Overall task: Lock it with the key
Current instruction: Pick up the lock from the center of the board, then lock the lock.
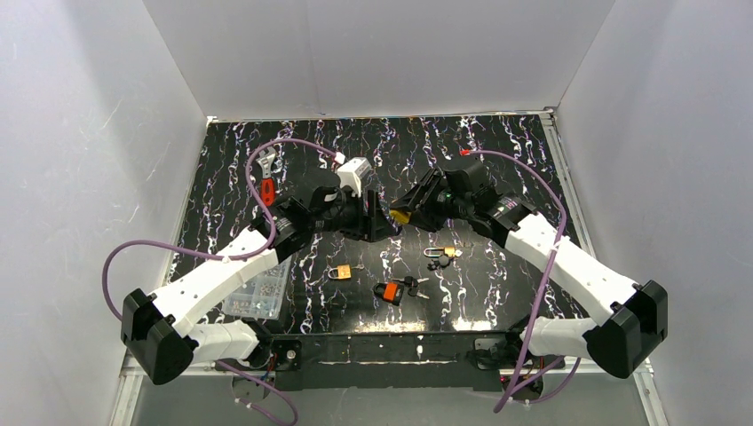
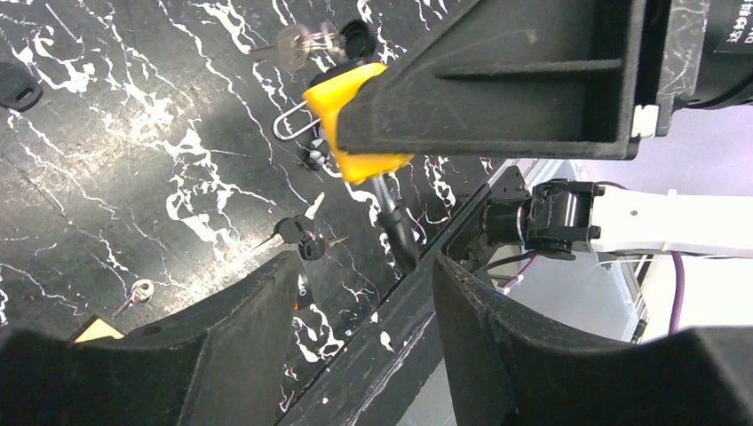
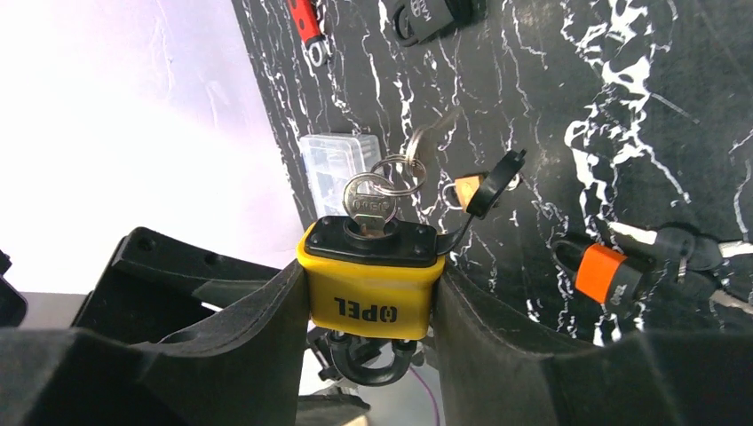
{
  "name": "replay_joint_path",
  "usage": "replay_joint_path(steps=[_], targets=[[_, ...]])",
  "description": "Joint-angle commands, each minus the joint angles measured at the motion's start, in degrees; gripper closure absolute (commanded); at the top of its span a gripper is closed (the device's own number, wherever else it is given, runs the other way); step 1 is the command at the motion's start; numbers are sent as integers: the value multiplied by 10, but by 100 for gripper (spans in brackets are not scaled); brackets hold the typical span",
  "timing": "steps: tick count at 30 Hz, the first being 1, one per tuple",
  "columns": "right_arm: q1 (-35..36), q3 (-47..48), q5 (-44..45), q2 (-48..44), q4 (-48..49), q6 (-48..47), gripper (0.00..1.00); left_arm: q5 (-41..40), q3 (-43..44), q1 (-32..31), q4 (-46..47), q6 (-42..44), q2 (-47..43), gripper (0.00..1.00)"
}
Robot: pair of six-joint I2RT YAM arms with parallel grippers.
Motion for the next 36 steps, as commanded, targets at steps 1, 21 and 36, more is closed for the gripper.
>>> replay_joint_path(steps=[1,21,36], targets=[[19,7,28,-25,43,68,99,-31,24,-19,18,25,-9,46],[43,21,41,-33,66,11,99,-87,34,-26,1,24,-16,100],[44,2,48,-91,92,-116,30,-67,97,-26,-55,27,-37,100]])
